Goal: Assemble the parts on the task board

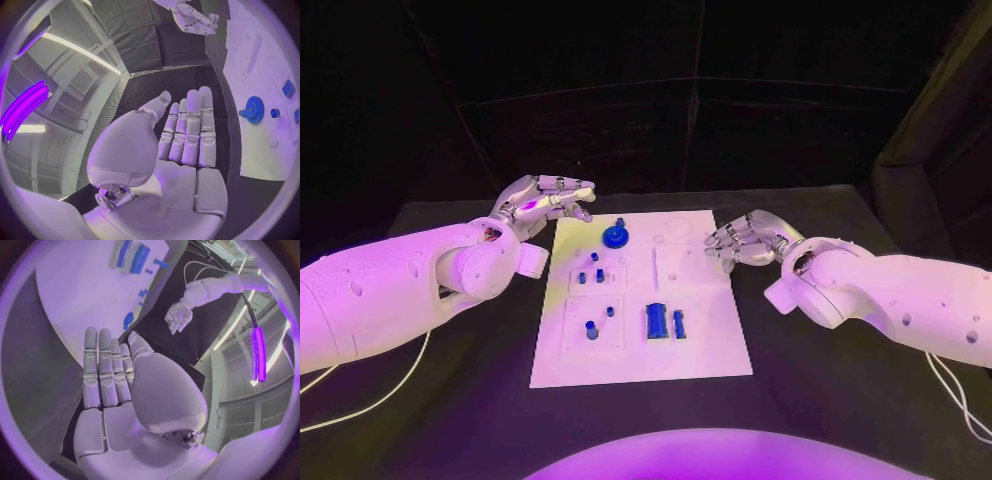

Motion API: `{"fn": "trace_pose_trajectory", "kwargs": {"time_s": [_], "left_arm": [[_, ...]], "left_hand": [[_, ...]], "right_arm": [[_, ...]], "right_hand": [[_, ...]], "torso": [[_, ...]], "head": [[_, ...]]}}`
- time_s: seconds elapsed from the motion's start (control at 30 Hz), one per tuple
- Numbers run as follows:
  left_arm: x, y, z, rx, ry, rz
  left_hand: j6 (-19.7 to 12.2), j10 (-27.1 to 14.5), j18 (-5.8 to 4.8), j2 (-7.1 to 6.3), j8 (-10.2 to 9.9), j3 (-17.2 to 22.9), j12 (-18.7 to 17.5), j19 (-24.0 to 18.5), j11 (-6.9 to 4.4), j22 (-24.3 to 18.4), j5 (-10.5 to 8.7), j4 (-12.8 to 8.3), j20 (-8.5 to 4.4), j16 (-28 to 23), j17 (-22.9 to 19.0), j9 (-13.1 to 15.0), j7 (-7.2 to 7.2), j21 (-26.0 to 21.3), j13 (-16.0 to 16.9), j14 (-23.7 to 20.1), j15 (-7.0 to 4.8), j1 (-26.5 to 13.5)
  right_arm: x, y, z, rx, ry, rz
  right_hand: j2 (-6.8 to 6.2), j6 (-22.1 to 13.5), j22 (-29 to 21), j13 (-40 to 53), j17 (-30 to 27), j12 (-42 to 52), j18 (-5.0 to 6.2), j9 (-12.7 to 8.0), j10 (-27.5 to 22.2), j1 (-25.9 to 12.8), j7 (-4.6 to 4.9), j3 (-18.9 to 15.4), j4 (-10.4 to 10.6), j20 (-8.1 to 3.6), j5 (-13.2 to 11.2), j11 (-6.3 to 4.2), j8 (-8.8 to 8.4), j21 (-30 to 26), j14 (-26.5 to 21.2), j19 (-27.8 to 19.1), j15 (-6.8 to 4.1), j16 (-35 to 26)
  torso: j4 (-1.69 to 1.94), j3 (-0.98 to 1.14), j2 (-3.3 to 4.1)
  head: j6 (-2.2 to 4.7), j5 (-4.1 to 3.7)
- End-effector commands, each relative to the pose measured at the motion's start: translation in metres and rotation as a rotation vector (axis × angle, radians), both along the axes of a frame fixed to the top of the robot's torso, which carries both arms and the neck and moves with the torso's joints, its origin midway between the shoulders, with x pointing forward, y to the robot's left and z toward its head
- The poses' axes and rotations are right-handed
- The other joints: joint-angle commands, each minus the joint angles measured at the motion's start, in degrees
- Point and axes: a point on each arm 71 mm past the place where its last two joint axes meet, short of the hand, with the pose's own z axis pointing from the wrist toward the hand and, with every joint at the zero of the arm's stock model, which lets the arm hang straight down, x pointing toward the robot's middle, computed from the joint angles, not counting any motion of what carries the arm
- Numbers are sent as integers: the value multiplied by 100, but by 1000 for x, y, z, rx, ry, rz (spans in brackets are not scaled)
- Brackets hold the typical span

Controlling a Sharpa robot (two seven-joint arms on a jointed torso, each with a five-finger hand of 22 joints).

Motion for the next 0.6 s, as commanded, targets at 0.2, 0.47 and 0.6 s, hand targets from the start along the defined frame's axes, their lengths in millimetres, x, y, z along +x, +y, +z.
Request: {"fn": "trace_pose_trajectory", "kwargs": {"time_s": [0.2, 0.47, 0.6], "left_arm": [[22, 15, 0, -88, -26, 129], [38, 21, -14, -87, -22, 225], [37, 18, -19, -49, -1, 190]], "left_hand": [[-78, 141, 15, 9, -216, -122, -817, -1269, 181, -1109, -1, 83, 492, -2014, -929, -12, 107, -1473, 8, -490, 431, -17], [-149, 20, 101, 71, -419, -412, -1399, -1317, 301, -1641, -4, 86, 707, -2885, -1324, -16, 90, -1859, 4, -393, 573, 54], [-1870, -1764, -290, 245, -822, -816, -1620, -2627, 4, -2284, -287, 443, 239, -3370, -1900, -390, -232, -2304, -353, -2005, 312, -2178]], "right_arm": [[47, -12, 1, 435, -71, -81], [74, -3, -7, 469, -102, -74], [75, -4, -12, 391, -84, -109]], "right_hand": [[-144, -8, -1191, -1666, -1364, -517, 31, -616, 195, -2, 79, 224, -79, 345, -80, 147, -10, -1592, -30, 178, 301, -1627], [-109, 146, -1585, -2379, -1910, -512, 25, -981, 424, -154, 76, 413, -265, 245, -97, 133, -7, -1998, 589, 799, 215, -1970], [23, -1608, -1815, -2772, -2154, -877, -309, -1240, -1608, -2666, -228, -53, -462, -61, -424, -83, -370, -2363, -1538, -1169, -222, -2503]], "torso": [[-60, -46, -244], [-53, -17, -379], [-67, -25, -335]], "head": [[244, 25], [592, 59], [581, 61]]}}
